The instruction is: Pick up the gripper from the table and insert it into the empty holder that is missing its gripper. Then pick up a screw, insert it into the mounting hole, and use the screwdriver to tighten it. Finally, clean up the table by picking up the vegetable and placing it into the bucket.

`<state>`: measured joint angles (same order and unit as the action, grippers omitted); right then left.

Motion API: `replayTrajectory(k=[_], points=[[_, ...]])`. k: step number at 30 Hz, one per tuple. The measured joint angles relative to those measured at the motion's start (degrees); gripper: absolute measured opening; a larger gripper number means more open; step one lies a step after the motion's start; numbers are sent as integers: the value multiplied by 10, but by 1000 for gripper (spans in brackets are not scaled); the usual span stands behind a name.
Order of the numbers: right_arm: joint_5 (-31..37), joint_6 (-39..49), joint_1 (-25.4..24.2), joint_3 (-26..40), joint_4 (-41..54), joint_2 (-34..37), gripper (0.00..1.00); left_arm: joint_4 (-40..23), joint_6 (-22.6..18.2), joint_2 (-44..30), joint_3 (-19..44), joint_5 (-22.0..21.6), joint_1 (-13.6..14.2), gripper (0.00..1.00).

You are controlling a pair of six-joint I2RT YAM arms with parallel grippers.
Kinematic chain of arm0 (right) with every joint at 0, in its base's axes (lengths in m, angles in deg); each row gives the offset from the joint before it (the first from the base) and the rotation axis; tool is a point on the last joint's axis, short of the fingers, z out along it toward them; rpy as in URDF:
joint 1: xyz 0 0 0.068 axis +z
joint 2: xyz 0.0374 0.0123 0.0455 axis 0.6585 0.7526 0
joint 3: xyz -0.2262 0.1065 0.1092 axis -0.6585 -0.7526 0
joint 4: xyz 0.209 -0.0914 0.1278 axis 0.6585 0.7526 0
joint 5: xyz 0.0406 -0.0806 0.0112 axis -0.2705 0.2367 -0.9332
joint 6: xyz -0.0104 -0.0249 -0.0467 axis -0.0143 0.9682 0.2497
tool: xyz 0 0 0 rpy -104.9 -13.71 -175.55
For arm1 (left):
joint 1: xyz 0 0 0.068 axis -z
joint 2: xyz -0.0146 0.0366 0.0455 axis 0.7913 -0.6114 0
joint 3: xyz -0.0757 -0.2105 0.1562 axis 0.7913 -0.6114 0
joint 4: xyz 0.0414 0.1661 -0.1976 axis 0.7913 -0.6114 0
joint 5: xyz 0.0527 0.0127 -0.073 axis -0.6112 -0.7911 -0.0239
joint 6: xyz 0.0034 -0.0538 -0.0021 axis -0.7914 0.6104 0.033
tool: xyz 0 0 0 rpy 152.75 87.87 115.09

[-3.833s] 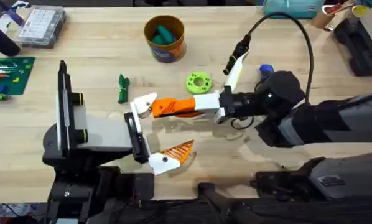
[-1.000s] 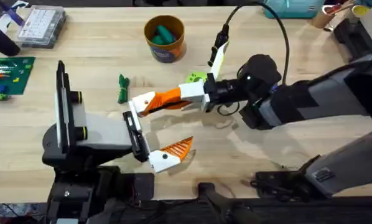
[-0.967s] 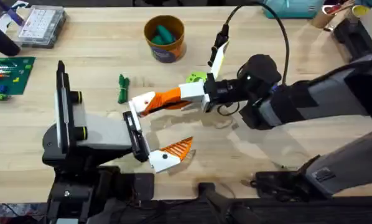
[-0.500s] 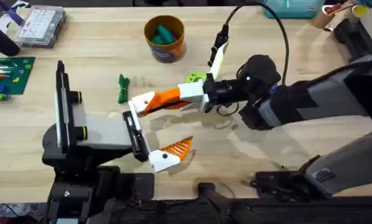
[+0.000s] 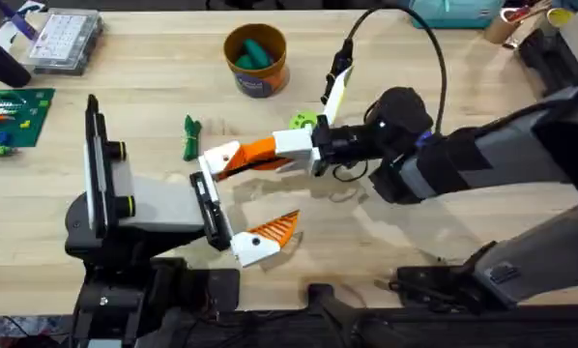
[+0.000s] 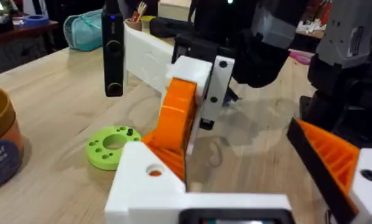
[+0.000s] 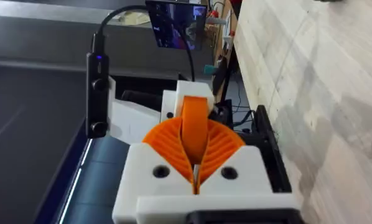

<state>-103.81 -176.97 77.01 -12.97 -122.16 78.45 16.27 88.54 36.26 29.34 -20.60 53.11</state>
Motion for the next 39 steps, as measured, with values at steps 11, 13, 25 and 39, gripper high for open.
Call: replayTrajectory(k=[11,13,25,39], points=[[13,2,2,-5,3,-7,10,0,-1,0,0,-1,0,990],[22,2,3,-15,3,-14,10,0,0,0,0,2,0,990],[44,2,8,-32,3,-27,10,0,0,0,0,4,0,990],[67,13,11,-44,5,-39,10,0,-2,0,0,4,1,990]])
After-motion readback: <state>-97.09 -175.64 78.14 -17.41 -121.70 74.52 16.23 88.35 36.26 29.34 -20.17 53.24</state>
